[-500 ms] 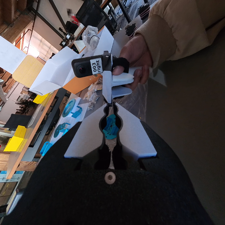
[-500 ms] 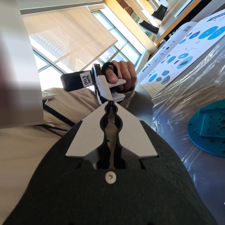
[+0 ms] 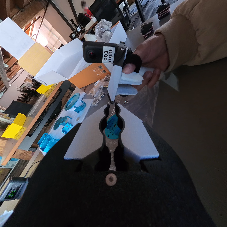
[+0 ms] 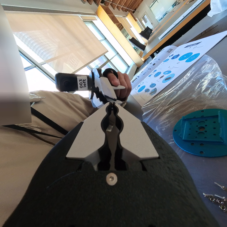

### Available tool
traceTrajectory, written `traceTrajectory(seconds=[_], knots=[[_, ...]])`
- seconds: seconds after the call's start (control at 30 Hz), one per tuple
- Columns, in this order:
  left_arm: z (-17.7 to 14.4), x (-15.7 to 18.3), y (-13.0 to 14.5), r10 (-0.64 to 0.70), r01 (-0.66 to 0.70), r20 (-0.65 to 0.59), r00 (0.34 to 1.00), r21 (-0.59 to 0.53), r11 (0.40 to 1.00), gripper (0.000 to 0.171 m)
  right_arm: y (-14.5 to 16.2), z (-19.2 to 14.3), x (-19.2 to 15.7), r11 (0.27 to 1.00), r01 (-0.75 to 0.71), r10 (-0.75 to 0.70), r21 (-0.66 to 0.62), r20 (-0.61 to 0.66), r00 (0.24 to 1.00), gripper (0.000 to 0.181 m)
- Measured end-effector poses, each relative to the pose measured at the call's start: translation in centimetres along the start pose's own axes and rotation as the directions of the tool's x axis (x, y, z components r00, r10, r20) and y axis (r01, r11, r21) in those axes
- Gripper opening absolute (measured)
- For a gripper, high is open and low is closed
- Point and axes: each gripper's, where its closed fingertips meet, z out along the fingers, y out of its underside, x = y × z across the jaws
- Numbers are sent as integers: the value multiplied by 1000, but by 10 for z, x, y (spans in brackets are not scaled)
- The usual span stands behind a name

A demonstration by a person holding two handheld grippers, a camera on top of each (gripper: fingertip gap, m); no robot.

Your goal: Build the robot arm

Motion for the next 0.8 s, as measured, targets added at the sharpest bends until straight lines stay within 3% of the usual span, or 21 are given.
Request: traceTrajectory(seconds=[0.43,0.6,0.8], knots=[[6,-8,1,-30,28,131,991,20,999,0,-14,-3,5,993,64,-58,95,-65,996,1],[10,-13,5,-175,172,169,970,31,985,8,-21,-6,7,986,69,-57,154,-79,995,0],[8,-18,2,-301,291,168,939,82,953,8,-20,-5,12,983,128,-108,133,-148,983,1]])
